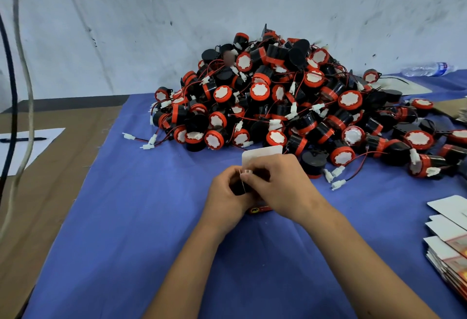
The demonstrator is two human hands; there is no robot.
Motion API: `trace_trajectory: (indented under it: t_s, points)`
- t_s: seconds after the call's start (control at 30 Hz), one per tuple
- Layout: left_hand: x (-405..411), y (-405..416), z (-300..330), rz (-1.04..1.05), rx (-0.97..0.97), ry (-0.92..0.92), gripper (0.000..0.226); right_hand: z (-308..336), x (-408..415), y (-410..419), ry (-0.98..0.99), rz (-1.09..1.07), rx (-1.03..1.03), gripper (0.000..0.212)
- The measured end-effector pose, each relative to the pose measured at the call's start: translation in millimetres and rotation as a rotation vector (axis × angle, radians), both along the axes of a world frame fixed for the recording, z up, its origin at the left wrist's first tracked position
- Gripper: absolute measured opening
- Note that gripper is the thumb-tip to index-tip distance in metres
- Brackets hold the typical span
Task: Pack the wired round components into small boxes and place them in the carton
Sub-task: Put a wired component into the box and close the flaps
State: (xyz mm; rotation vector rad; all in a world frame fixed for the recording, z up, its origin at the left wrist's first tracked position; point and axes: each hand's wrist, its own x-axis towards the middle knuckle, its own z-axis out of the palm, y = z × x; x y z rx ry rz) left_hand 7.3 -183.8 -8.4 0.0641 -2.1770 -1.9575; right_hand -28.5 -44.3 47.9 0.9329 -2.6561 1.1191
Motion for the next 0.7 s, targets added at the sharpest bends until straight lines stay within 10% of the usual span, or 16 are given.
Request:
trace_trajectory:
  t_s: [0.33, 0.7]
  points:
    - [3.2, -15.7, 3.8, -0.28, -0.02, -0.047, 0.057, -3.8, 1.7, 4.7, 0.071, -0.054, 0.018, 0.019]
    - [-0.4, -17.8, -1.2, -0.113, -0.223, 0.057, 0.061, -14.9, 9.7, 18.1, 0.244, 0.146, 0.248, 0.023]
